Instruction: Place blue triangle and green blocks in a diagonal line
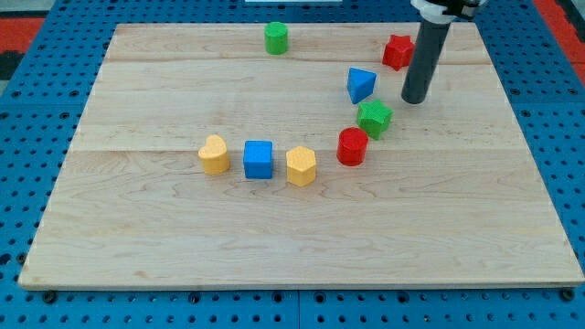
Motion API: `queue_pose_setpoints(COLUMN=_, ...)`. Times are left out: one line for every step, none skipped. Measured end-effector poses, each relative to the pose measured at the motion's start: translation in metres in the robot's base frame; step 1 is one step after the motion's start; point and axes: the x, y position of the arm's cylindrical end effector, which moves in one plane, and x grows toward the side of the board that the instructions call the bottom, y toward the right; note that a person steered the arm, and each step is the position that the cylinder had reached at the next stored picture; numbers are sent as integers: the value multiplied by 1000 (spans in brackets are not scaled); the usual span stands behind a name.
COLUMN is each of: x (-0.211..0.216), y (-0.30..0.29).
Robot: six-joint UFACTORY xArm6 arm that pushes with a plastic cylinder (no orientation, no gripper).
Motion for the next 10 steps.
queue_pose_setpoints(x=-14, y=-56)
queue_pose_setpoints(x=-22, y=-101)
queue_pose_setpoints(x=-23, y=-98)
queue_pose_setpoints(x=1, y=-4)
queue_pose_setpoints(x=89, y=5)
queue_pose_setpoints(x=103, y=-34)
queue_pose_setpoints(x=87, y=-38)
queue_pose_setpoints(x=57, y=-53)
queue_pose_setpoints(x=73, y=-57)
queue_pose_setpoints(x=76, y=29)
